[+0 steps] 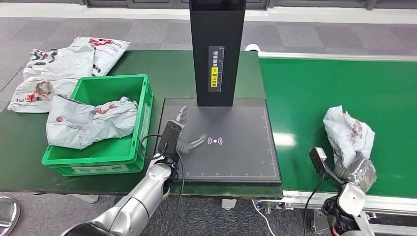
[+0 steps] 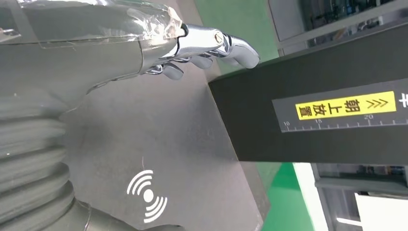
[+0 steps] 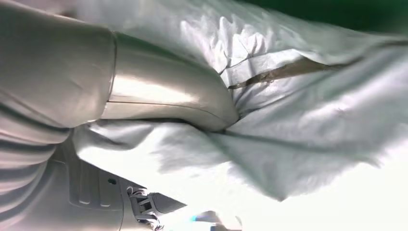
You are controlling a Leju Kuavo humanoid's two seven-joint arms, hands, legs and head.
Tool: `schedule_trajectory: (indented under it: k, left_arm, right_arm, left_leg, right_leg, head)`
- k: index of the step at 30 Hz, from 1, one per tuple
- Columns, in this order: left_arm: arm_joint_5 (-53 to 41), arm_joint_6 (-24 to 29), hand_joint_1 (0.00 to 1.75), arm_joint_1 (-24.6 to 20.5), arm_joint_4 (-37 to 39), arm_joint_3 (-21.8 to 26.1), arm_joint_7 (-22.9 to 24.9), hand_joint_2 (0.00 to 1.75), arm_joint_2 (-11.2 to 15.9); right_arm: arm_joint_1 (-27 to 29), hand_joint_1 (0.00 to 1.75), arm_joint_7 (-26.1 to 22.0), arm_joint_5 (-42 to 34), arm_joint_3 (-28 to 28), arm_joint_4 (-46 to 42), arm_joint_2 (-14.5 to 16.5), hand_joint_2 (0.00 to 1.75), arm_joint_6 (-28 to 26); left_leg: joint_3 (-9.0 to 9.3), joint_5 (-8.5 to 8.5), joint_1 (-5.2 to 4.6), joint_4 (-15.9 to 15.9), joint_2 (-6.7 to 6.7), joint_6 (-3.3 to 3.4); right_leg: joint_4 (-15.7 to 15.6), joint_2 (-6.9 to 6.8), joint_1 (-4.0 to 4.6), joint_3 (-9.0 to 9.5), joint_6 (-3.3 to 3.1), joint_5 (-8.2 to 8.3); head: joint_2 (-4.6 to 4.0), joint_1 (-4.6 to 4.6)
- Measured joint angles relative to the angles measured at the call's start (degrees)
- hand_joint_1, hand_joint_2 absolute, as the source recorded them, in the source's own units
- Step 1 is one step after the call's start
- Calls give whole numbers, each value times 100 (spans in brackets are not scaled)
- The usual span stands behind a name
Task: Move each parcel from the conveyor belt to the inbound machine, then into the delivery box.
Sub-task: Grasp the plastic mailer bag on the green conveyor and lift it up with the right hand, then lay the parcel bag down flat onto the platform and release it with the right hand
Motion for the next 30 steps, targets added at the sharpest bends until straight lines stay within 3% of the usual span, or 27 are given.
schedule_trajectory:
  k: [3, 5, 10, 14, 18, 21, 24, 30]
  left_arm:
    - [-121, 146, 0, 15, -39, 0, 1, 175, 30]
    - [-180, 215, 0, 15, -63, 0, 4, 175, 52]
    - [-266, 367, 0, 3, -89, 0, -5, 175, 108]
    - [-299, 422, 0, -44, -93, 2, -24, 175, 122]
    - [-307, 426, 0, -65, -93, 6, -29, 175, 127]
    - [-327, 427, 0, -68, -93, 7, -29, 175, 135]
    - [-343, 416, 0, -84, -93, 7, -31, 175, 138]
    - [-274, 302, 0, -166, -93, 30, -51, 175, 167]
  right_arm:
    - [59, 175, -1654, -886, -371, -1067, 430, 175, -43]
    - [31, 175, -2480, -1440, -581, -1634, 697, 175, -55]
    - [-48, 175, -3300, -1972, -689, -2619, 1271, 175, -69]
    - [22, 175, -3092, -1679, -273, -3135, 1709, 175, -68]
    - [101, 175, -2979, -1607, 93, -3390, 1952, 175, -65]
    - [191, 175, -2650, -1515, 341, -3477, 2013, 175, -65]
    - [360, 175, -2019, -1380, 948, -3477, 2012, 175, 42]
    - [583, 175, -1153, -1525, 2393, -3083, 1932, 175, 924]
  left_leg:
    - [-2, 4, 1, 0, -3, -4]
    - [-4, 7, 2, 0, -14, -7]
    - [-7, 9, 3, -1, -20, -8]
    - [-4, 8, 3, 0, -8, -8]
    - [-6, 9, 3, 0, -19, -7]
    - [-6, 9, 2, 0, -17, -7]
    - [-5, 7, 2, 0, -4, -8]
    - [-6, 7, 5, -2, 2, -9]
  right_leg:
    - [4, -1, 1, -8, -1, 0]
    - [6, -12, 2, -8, -2, -1]
    - [9, -17, 2, -7, -2, -2]
    - [7, -5, 1, -10, -2, -2]
    - [7, -17, 2, -10, -2, -2]
    - [7, -14, 1, -8, -2, -2]
    - [6, 2, 1, -14, -2, -1]
    - [8, 7, 4, -20, -5, -3]
  head:
    - [0, -1]
    - [1, -1]
    - [0, 0]
    - [-1, -1]
    - [1, -2]
    - [0, -1]
    - [0, -1]
    - [-1, -2]
